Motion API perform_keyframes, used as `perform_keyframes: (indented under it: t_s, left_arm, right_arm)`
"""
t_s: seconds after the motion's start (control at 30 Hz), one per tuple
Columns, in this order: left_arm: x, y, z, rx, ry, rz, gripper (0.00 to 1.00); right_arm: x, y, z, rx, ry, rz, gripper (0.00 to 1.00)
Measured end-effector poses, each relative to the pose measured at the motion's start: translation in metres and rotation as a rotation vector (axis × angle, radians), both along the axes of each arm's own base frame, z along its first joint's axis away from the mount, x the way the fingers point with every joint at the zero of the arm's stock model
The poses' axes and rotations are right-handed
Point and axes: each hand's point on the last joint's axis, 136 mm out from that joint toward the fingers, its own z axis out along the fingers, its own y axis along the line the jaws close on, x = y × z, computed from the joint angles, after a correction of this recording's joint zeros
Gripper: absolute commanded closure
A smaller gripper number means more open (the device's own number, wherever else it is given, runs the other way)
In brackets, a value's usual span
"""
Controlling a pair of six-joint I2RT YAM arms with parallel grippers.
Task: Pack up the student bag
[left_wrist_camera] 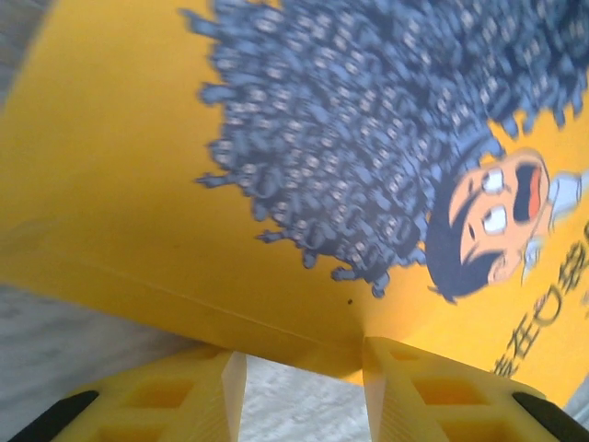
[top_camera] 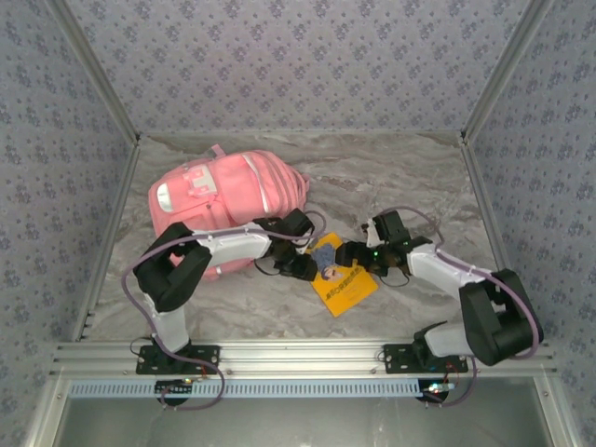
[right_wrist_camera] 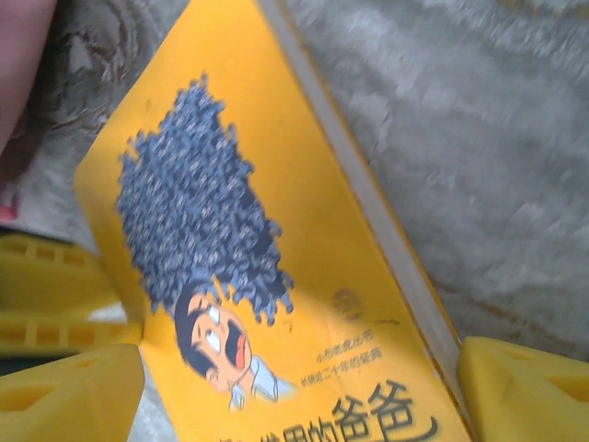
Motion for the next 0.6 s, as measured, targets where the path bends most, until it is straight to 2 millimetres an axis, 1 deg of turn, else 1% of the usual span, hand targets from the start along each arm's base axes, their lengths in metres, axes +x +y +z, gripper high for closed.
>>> perform_keyframes:
  t_s: [0.07,0.17,0.33,0.4,0.6]
  left_arm:
    - [0.004,0.002,0.0,0.004,-0.007,0.01,0.62]
    - [0.004,0.005,-0.003,0.011,-0.007,0.014,0.62]
    - [0.004,0.005,-0.003,0.006,-0.006,0.018,0.62]
    - [0.004,0.005,-0.003,0.005,-0.007,0.017,0.63]
    - [0.004,0.006,-0.003,0.005,-0.009,0.018,0.63]
  right_arm:
    - [-0.005,0.004,0.002,0.033,0.013,0.005,0.12]
    - [-0.009,0.008,0.0,0.065,0.041,0.013,0.19]
    - [-0.01,0.009,-0.004,0.073,0.068,0.006,0.23]
    - [-0.01,0.009,-0.003,0.078,0.069,0.007,0.24]
    - [-0.011,0.015,0.004,0.117,0.078,0.028,0.33]
